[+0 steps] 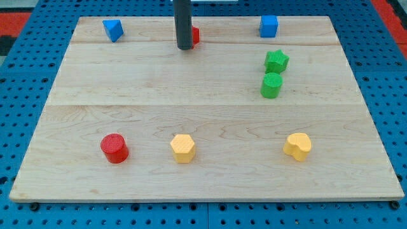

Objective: Place the blue cube at the top left side of the green star

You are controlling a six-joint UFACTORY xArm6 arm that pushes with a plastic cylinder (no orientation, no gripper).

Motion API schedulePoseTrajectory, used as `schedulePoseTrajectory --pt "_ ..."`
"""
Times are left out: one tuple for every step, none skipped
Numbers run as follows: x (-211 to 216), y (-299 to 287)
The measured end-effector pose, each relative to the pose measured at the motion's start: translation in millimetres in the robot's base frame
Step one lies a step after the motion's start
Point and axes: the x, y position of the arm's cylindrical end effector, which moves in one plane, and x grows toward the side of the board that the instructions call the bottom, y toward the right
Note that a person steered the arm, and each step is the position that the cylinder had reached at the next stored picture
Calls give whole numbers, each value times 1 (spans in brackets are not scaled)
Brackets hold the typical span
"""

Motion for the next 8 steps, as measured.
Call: schedulePoseTrajectory --pt "-10 5" --pt "20 15" --pt "23 76" --pt "-18 113" --pt "-76 113" --pt "-85 133" --pt "-80 224" --pt "-75 233"
